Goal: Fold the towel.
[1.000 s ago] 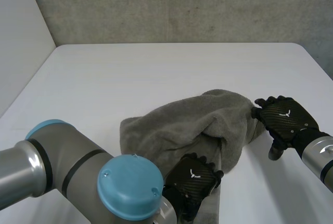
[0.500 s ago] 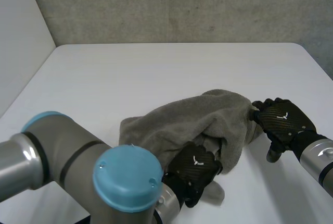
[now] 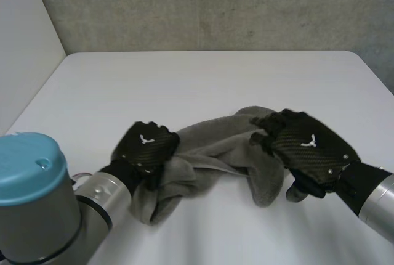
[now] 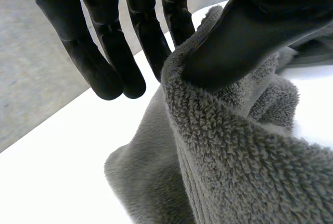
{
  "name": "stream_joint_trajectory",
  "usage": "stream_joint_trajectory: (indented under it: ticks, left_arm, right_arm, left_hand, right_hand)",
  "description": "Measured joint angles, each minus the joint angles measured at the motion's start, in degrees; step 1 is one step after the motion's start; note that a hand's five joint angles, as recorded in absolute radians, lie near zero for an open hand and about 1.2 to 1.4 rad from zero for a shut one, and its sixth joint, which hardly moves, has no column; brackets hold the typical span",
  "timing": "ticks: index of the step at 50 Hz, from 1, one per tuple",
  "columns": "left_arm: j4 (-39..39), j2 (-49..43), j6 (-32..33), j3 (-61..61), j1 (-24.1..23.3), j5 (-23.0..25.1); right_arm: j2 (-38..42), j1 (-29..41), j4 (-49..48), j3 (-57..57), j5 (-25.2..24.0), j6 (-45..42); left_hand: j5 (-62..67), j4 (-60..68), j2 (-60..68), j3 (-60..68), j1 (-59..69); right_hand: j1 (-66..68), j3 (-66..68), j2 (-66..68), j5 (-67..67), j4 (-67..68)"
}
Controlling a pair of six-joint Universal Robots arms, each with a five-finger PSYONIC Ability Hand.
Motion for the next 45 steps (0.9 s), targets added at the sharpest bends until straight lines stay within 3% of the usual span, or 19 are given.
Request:
stream_joint_trajectory:
  ticks: [14, 19, 26, 32, 36, 39, 45]
  left_arm:
    - [0.10, 0.58, -5.93, -1.07, 5.92, 0.40]
    - [0.10, 0.46, -8.81, -0.97, 7.30, 1.72]
    - [0.18, 0.44, -11.94, -0.81, 9.32, 4.21]
    - [0.20, 0.55, -12.75, -0.67, 10.25, 5.00]
    - [0.20, 1.06, -12.77, -0.61, 10.72, 5.04]
    - [0.20, 1.63, -12.78, -0.54, 10.97, 5.04]
    - [-0.05, 4.55, -13.49, 0.03, 11.48, 5.01]
  right_arm:
    - [16.08, 3.98, -1.28, -0.93, 0.91, -14.53]
    - [20.97, 5.82, -3.15, -1.72, 4.41, -16.70]
    - [25.13, 8.74, -10.35, -2.62, 10.94, -13.50]
    - [26.00, 10.74, -16.21, -3.91, 15.68, -9.80]
    - [27.21, 11.68, -18.12, -5.61, 18.38, -7.78]
    - [28.05, 12.07, -18.55, -6.99, 20.23, -6.69]
    - [29.15, 12.56, -17.96, -11.43, 24.33, -4.29]
  left_hand:
    - [0.00, 0.00, 0.00, 0.03, 0.04]
    - [0.00, 0.00, 0.00, 0.03, 0.05]
    - [0.00, 0.00, 0.00, 0.04, 0.05]
    - [0.00, 0.00, 0.00, 0.04, 0.05]
    - [0.00, 0.00, 0.00, 0.04, 0.05]
    - [0.00, 0.00, 0.00, 0.04, 0.05]
    - [0.00, 0.00, 0.00, 0.04, 0.05]
  right_hand:
    - [0.05, 0.01, 0.00, 0.02, 0.00]
    - [0.42, 0.14, 0.16, 0.14, 0.12]
    - [4.61, 3.37, 2.88, 4.46, 2.66]
    - [27.65, 25.75, 26.59, 26.35, 25.02]
    - [51.98, 51.78, 52.07, 52.09, 50.78]
    - [55.34, 60.60, 60.89, 60.55, 60.44]
    - [55.34, 61.94, 62.02, 60.99, 61.93]
